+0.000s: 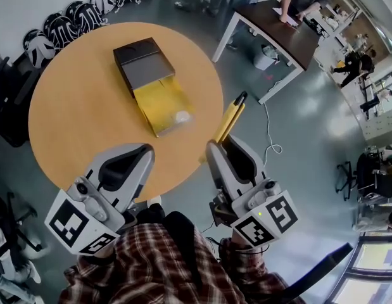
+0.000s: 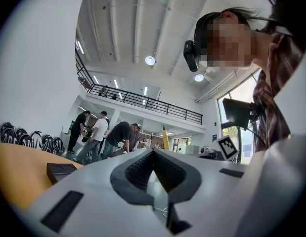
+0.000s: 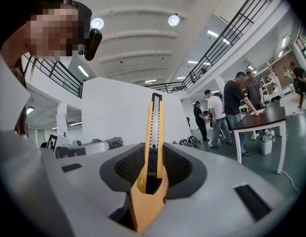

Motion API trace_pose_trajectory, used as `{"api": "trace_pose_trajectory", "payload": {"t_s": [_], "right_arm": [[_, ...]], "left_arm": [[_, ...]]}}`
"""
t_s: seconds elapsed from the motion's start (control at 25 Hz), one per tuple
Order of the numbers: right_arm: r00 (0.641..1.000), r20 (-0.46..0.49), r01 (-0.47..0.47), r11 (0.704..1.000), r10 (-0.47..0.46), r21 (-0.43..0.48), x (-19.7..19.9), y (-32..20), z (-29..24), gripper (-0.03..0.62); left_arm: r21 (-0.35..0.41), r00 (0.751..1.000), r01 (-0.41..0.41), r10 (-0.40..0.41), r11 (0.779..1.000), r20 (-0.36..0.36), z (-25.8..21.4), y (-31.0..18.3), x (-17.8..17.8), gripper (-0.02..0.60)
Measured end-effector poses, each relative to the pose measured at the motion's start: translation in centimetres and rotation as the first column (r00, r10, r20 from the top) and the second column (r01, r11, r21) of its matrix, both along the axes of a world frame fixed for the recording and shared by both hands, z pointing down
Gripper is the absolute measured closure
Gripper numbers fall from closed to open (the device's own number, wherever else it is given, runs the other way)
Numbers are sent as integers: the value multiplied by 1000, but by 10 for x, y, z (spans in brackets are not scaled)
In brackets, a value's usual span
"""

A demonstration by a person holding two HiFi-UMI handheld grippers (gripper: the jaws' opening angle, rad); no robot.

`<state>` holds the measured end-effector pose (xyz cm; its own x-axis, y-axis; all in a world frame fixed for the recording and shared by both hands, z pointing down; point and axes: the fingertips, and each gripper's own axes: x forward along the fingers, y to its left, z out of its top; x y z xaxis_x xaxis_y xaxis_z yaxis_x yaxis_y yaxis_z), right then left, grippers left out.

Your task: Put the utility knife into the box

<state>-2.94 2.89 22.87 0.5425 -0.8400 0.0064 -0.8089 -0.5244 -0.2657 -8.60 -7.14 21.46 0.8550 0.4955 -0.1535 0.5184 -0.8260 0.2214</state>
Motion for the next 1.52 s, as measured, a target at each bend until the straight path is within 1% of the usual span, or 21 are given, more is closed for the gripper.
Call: {"api": "trace_pose_trajectory", "payload": {"t_s": [0.24, 0.44, 0.68, 0.76, 0.84, 0.92, 1.04, 1.16, 1.24, 1.32, 1.4, 1.52], "right_arm": [[1000, 21, -15, 1000, 16, -22, 36, -20, 12, 470], [999, 39, 3, 1000, -2, -23, 84, -28, 14, 470], [995, 47, 86, 996, -85, -15, 137, -25, 25, 470], [989, 51, 140, 990, -139, -24, 157, -30, 31, 470], [977, 55, 210, 977, -208, -26, 181, -37, 34, 470], [957, 58, 287, 958, -285, -26, 208, -44, 33, 470], [915, 61, 402, 915, -400, -37, 243, -47, 34, 470], [856, 57, 516, 855, -513, -51, 269, -44, 34, 470], [816, 52, 578, 814, -575, -67, 283, -40, 34, 470], [776, 48, 631, 771, -630, -89, 293, -38, 33, 470], [731, 47, 681, 725, -680, -103, 295, -39, 34, 470], [684, 50, 728, 677, -727, -111, 285, -47, 36, 470]], "left_arm": [[-15, 1000, -15, 15, 1000, 20, 11, -22, 36, 571], [-12, 999, 13, -13, 1000, 33, 9, -31, 81, 571], [-1, 992, 119, -118, 993, 34, 16, -28, 120, 571], [-4, 984, 175, -174, 985, 41, 22, -30, 133, 571], [-5, 969, 244, -244, 970, 51, 27, -33, 149, 571], [-5, 943, 327, -326, 945, 64, 31, -35, 168, 571], [-9, 891, 448, -446, 894, 84, 36, -29, 191, 571], [0, 828, 555, -552, 832, 91, 37, -12, 210, 571], [9, 791, 607, -605, 795, 92, 33, 1, 222, 571], [15, 753, 653, -651, 757, 94, 29, 14, 230, 571], [16, 712, 698, -695, 716, 100, 27, 23, 229, 571], [14, 668, 740, -737, 673, 106, 27, 30, 217, 571]]}}
